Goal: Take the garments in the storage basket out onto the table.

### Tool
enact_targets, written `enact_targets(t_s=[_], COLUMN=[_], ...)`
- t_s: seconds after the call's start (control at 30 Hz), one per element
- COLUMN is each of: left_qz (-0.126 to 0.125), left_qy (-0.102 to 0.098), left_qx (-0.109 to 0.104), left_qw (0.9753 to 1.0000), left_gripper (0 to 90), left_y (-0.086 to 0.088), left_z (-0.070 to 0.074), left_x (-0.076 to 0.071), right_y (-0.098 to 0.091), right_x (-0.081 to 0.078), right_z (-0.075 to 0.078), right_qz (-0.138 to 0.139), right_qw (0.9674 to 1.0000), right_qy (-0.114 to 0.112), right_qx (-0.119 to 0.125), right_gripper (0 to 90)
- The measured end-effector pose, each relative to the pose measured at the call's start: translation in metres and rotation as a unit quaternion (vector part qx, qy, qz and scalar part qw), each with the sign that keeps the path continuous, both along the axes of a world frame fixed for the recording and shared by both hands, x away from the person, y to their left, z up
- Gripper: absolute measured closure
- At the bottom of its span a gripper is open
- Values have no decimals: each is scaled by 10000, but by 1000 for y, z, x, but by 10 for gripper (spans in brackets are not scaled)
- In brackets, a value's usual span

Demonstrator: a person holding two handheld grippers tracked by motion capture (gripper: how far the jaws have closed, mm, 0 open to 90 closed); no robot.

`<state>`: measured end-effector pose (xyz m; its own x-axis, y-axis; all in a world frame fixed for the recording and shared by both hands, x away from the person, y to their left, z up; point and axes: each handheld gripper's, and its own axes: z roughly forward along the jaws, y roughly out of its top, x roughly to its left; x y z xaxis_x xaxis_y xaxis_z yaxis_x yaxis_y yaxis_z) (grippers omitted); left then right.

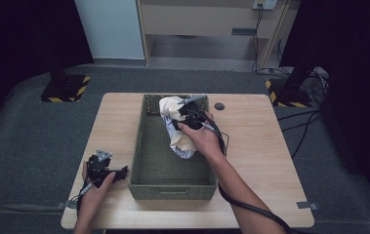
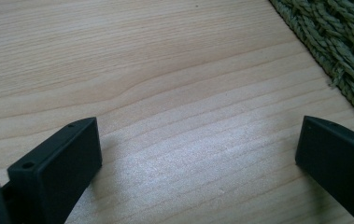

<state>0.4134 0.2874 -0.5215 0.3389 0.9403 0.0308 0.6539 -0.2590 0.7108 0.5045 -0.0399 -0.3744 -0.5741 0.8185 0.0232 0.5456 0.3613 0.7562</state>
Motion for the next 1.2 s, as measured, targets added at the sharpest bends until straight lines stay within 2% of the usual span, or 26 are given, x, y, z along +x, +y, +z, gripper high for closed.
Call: enact_targets(t_s=[0.43,0.83,1.2], left_qz=[1,1,-1], left_qy=[-3,-1,0], left_qx=[-1,0,2], left_qw=[10000,10000,10000], left_gripper=[0,0,0], left_y=[0,0,0], left_z=[0,0,0], left_x=[0,0,0], right_y=[-7,-11,-13], right_x=[-6,-17,-22], right_z=[12,29,34], right_qz=[31,127,162], right_qw=[9999,9994,9994], right_qy=[-107,-307,-304], right_qx=[13,5,7], right_gripper=[481,480,480])
